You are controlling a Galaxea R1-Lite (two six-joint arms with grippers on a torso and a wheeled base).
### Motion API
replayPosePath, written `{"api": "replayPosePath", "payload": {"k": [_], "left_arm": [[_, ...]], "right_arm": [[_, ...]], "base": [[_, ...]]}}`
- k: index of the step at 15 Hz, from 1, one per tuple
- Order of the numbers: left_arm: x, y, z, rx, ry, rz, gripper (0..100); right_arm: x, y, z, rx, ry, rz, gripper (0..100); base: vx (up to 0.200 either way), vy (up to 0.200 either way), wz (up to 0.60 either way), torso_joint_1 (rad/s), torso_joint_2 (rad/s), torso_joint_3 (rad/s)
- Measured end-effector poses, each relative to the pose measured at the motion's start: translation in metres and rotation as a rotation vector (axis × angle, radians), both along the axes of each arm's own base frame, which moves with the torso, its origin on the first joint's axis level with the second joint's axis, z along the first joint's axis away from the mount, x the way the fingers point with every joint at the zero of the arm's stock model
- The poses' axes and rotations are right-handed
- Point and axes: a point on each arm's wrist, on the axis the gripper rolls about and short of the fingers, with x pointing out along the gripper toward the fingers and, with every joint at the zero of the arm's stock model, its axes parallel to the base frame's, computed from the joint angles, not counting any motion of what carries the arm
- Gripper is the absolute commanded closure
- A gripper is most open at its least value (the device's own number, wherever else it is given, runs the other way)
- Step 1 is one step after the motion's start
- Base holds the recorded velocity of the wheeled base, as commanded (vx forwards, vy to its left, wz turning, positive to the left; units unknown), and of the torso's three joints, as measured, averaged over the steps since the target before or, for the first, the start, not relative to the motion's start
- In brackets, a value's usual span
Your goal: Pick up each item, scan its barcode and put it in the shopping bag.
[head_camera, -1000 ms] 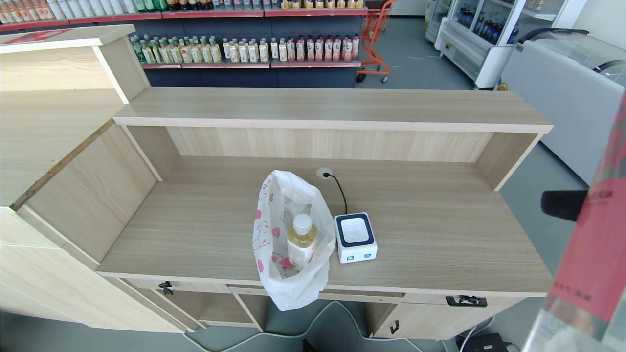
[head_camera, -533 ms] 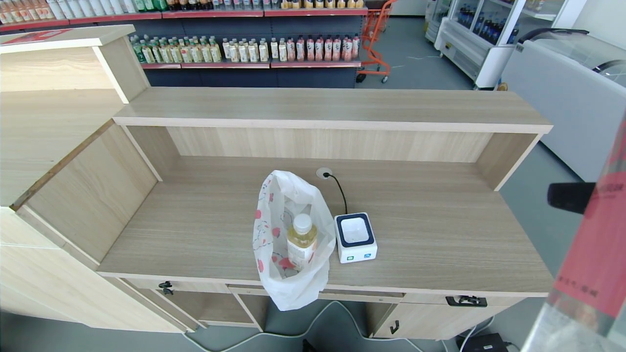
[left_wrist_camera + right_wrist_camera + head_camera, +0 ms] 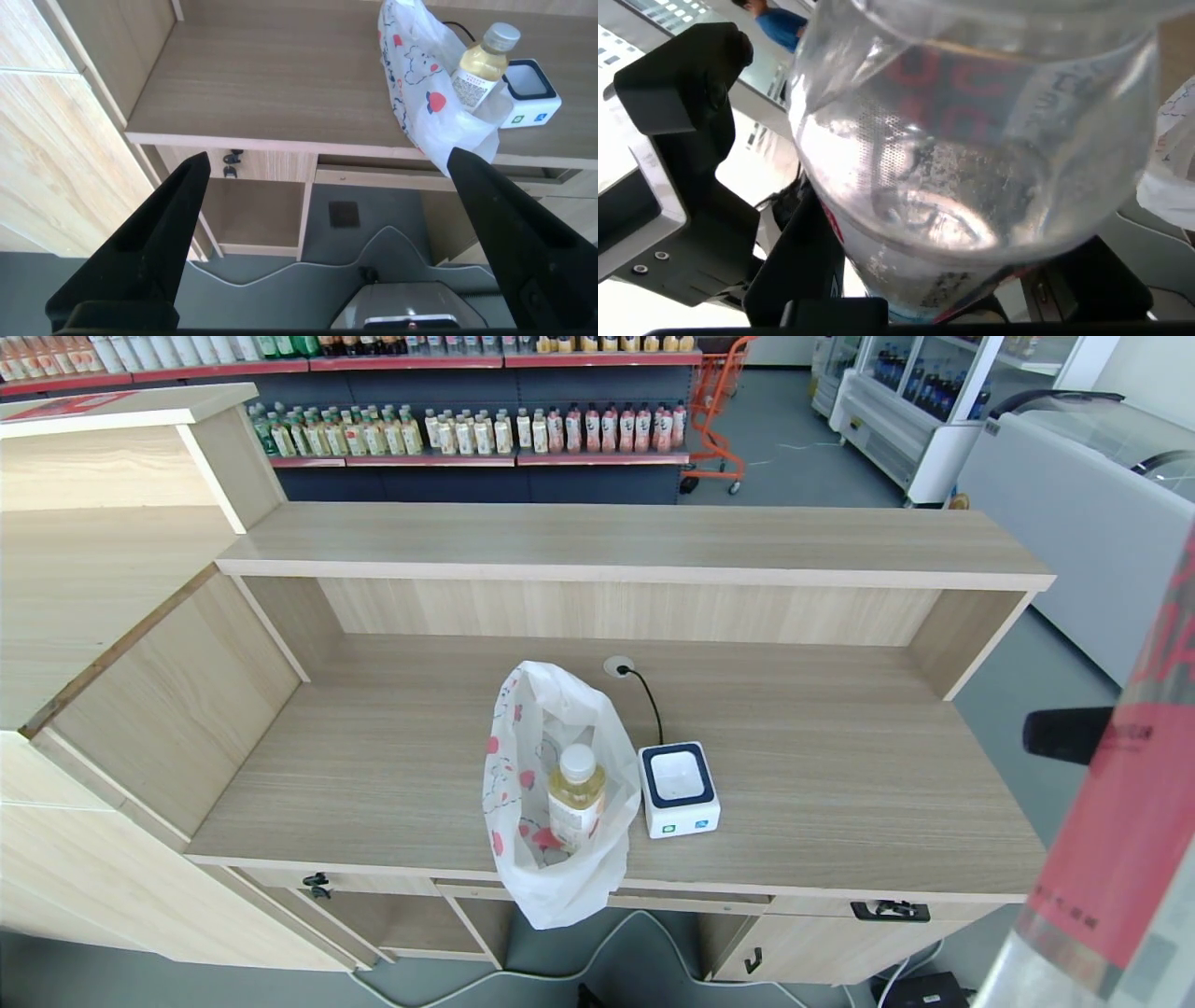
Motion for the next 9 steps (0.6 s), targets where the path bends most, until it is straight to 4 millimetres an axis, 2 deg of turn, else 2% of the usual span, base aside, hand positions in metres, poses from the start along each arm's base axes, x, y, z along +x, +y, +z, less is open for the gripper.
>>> {"api": "replayPosePath", "payload": {"k": [4,6,9], "left_arm": [[0.000,0.000,0.000,0.000,0.000,0.000,0],[0.000,0.000,0.000,0.000,0.000,0.000,0],[0.000,0.000,0.000,0.000,0.000,0.000,0]], "right_arm": [[0.001,-0.001,0.000,-0.002,-0.013,-0.013,100],[0.005,-0.002,-0.003,-0.028,-0.075,-0.049,100],[0.035,-0.008,-0.021,-0.190,-0.349,-0.291,100]], "base": [[0.000,0.000,0.00,0.000,0.00,0.000],[0.000,0.000,0.00,0.000,0.00,0.000],[0.000,0.000,0.00,0.000,0.00,0.000]]}}
